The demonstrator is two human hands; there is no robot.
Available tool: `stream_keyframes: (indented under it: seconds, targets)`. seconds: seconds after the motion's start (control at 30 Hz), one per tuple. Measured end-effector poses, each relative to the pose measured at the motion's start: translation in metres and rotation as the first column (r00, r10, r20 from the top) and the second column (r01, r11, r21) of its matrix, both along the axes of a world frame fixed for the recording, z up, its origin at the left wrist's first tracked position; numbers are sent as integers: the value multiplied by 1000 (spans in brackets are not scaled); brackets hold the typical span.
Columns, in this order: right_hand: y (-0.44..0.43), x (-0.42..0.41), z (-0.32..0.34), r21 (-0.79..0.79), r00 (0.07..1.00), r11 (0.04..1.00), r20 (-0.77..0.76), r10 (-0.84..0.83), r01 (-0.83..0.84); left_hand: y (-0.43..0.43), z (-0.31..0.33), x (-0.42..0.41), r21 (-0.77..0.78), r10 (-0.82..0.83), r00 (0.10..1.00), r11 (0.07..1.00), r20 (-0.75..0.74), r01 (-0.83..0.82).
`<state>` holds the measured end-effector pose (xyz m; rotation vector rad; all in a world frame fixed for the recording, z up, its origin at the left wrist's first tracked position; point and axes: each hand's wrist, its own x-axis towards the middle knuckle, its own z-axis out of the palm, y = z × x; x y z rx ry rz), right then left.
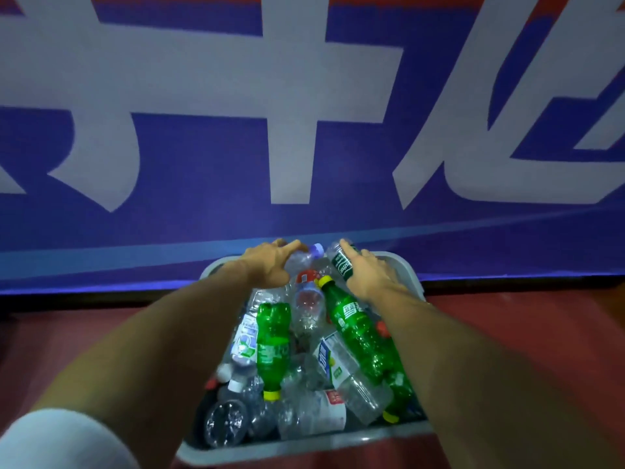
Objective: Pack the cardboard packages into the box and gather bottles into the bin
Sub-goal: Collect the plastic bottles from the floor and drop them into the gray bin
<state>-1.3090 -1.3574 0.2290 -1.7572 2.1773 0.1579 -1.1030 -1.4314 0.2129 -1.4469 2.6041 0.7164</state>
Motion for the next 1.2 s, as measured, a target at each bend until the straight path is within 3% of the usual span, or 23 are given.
stream_keyframes:
  seconds: [0.1,0.4,0.73,0.9,1.03,1.2]
  targets:
    - [9,0,-5,21,999,1000,30,-21,20,7,-8,-4,25,28,999,999,-33,-27]
    - [16,-10,-16,108,997,991,30,-77,73,14,-20,1,47,88,993,995,76,-91]
    - [6,-22,4,28,998,998,9,-61,60,14,10,-13,-77,140,978,989,157,-130]
    - [4,-28,83,58,999,998,-13,-38,39,25,81,-24,-73,144,972,988,187,-133]
    - [3,-34,187,49,1000,999,9,-21,20,26,184,-31,-122,149,966,985,209,-126]
    - [21,-50,337,118,995,988,30,-99,95,36,332,-58,-60,108,974,993,201,-98]
